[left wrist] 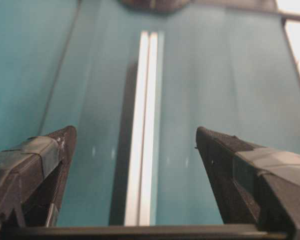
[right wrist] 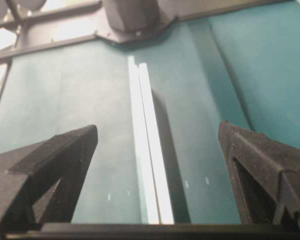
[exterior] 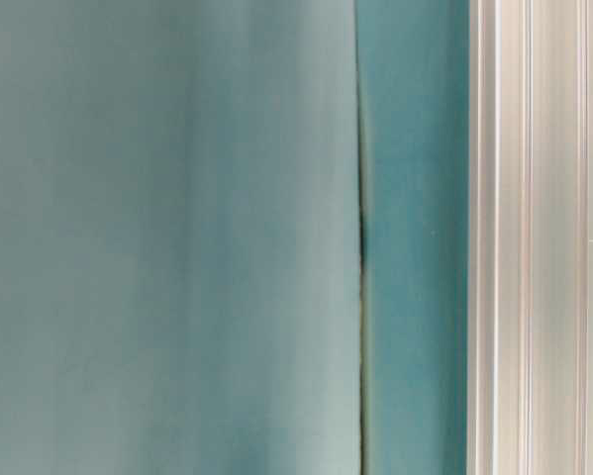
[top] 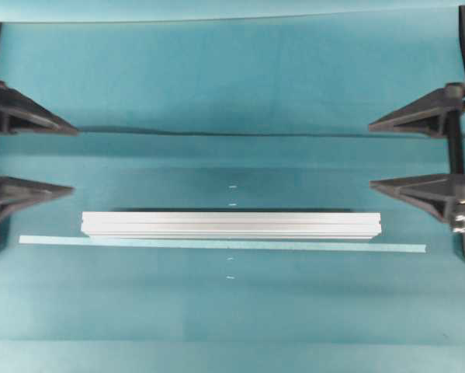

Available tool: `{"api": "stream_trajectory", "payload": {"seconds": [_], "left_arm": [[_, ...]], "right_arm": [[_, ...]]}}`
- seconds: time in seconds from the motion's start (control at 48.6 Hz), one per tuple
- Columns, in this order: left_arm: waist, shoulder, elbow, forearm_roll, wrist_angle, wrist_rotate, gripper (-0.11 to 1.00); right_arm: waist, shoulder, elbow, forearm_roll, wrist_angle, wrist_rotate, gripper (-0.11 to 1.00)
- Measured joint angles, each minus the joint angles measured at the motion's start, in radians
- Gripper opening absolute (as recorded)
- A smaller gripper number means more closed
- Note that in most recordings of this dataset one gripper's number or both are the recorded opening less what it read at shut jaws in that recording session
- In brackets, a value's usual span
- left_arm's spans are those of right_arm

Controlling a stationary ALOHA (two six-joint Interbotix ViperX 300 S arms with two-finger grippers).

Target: Lift the metal rail with both hands.

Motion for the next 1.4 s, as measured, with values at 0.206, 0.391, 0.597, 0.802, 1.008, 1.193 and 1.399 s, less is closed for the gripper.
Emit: {"api": "stream_trajectory", "payload": {"seconds": [0.206, 0.391, 0.597, 0.802, 1.008, 1.193, 1.399], "left_arm": [[0.002, -0.023, 0.0, 0.0, -0.043, 0.0, 0.96], [0.0, -0.021, -0.002, 0.0, -0.066, 0.0, 0.96], [0.002, -0.023, 0.0, -0.002, -0.069, 0.0, 0.96], [0.002, -0.026, -0.002, 0.0, -0.071, 0.0, 0.96], [0.002, -0.029, -0.002, 0.0, -0.071, 0.0, 0.96], [0.002, -0.037, -0.002, 0.0, -0.071, 0.0, 0.96], [0.002, -0.043, 0.0, 0.0, -0.071, 0.0, 0.96]], "right_arm": [[0.0, -0.02, 0.002, 0.0, -0.003, -0.002, 0.99], [0.0, -0.035, 0.002, 0.0, -0.005, 0.0, 0.99], [0.0, -0.049, 0.0, 0.0, -0.005, 0.0, 0.99], [0.002, -0.057, 0.002, 0.002, -0.005, 0.002, 0.99], [0.015, -0.055, 0.009, 0.003, -0.005, 0.006, 0.99], [0.023, -0.055, 0.008, 0.003, -0.003, 0.006, 0.99], [0.023, -0.069, 0.011, 0.005, 0.014, 0.006, 0.99]]}}
